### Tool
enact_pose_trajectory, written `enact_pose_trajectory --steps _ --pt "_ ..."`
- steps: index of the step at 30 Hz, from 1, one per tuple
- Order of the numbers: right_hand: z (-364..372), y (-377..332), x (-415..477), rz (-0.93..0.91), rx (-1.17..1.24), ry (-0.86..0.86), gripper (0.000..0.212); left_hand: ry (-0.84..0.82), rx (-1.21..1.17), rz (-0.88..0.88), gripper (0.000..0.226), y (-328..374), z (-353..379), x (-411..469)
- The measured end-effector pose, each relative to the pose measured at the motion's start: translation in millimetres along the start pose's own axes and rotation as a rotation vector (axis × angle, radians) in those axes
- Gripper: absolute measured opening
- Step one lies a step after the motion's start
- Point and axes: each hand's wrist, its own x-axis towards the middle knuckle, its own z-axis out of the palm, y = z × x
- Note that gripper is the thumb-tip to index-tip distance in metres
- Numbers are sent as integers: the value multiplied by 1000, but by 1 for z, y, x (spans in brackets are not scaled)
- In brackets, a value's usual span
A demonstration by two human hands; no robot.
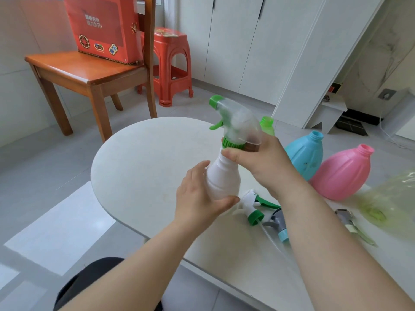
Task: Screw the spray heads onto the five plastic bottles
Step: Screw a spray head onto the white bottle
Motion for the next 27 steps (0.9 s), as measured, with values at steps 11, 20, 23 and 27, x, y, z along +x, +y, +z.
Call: enact_pose_trajectory --steps 11,20,23,27 --pt "19 2 2 21 62 97 30 30 -17 27 74 8 3 5" --pt "18 -1 -9 -29 108 -120 11 -31 -51 1 75 9 4 5" --pt "10 2 -10 -92 215 -151 14 -22 -53 -12 74 8 3 6" --pt "14 8 -5 -98 203 40 20 -16 -30 -11 75 9 3 4"
